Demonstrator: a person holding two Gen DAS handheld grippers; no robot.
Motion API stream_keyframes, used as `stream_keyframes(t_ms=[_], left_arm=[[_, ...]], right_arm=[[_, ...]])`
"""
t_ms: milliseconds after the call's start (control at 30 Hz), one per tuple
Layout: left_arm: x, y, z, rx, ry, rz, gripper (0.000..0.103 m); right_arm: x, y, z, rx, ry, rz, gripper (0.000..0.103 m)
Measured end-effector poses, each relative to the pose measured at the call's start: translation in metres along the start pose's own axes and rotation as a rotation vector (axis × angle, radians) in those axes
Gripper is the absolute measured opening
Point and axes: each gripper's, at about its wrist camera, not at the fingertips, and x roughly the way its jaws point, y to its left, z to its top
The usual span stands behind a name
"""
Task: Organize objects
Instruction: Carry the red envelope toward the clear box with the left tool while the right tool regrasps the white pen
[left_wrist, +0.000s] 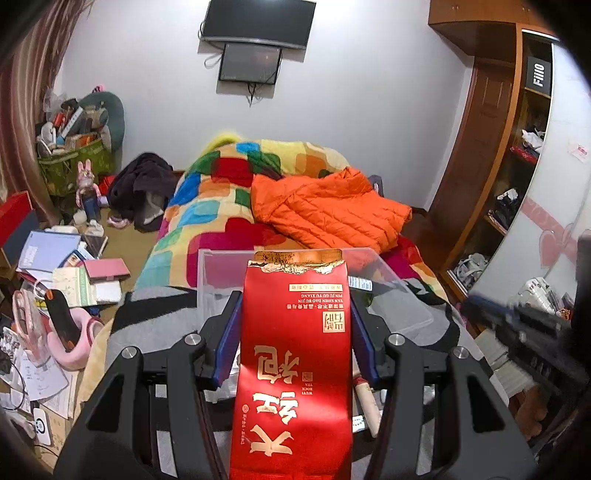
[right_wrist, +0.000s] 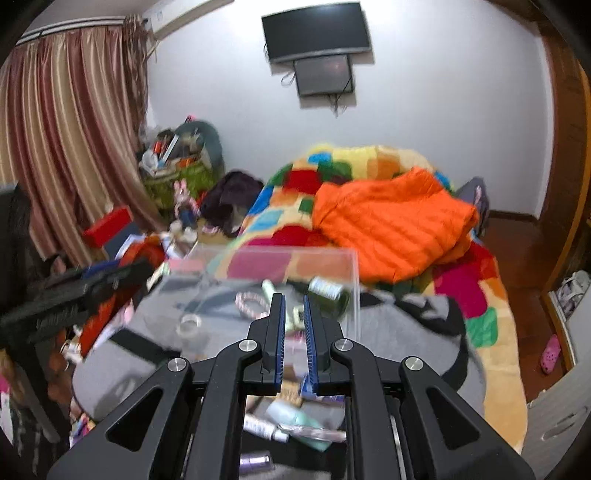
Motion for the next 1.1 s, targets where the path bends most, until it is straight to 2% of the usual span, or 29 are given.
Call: stream_keyframes(t_ms=[33, 200, 300, 433, 533, 600, 667, 800, 967, 1033, 1100], left_arm=[[0.005, 0.002, 0.001, -0.004, 0.012, -0.003, 0.053], [0.017, 0.002, 0.012, 0.014, 0.027, 0.026, 0.053], [0.028, 0.002, 0.021, 0.033, 0.033, 0.064, 0.053], [0.057, -0.002, 0.031, 0.076, 0.067, 0.121, 0.053], [0.086, -0.009, 0.034, 0.120, 0.116, 0.154, 0.053], [0.106, -0.012, 0.030, 0.152, 0.156, 0.172, 0.053], [0.122, -0.014, 0.025, 0.169, 0.197, 0.175, 0.053], [0.133, -0.018, 0.012, 0.173, 0.232, 0.138, 0.053], [0.123, -0.019, 0.003, 0.159, 0.218, 0.110, 0.053], [0.115, -0.018, 0.003, 0.154, 0.200, 0.101, 0.053], [0.105, -0.018, 0.003, 0.143, 0.180, 0.088, 0.053]], right_arm=[[0.003, -0.004, -0.006, -0.006, 0.026, -0.007, 0.011], [0.017, -0.030, -0.041, -0.035, 0.137, -0.065, 0.035], [0.023, -0.054, -0.062, 0.025, 0.211, -0.120, 0.036], [0.025, -0.090, -0.083, 0.257, 0.266, -0.115, 0.036], [0.032, -0.099, -0.092, 0.361, 0.287, -0.123, 0.036], [0.038, -0.097, -0.094, 0.389, 0.299, -0.107, 0.037], [0.042, -0.092, -0.092, 0.376, 0.295, -0.134, 0.038], [0.055, -0.080, -0.088, 0.341, 0.288, -0.186, 0.053], [0.055, -0.061, -0.092, 0.236, 0.268, -0.272, 0.054], [0.052, -0.059, -0.095, 0.218, 0.262, -0.294, 0.047], [0.048, -0.060, -0.096, 0.207, 0.259, -0.322, 0.032]])
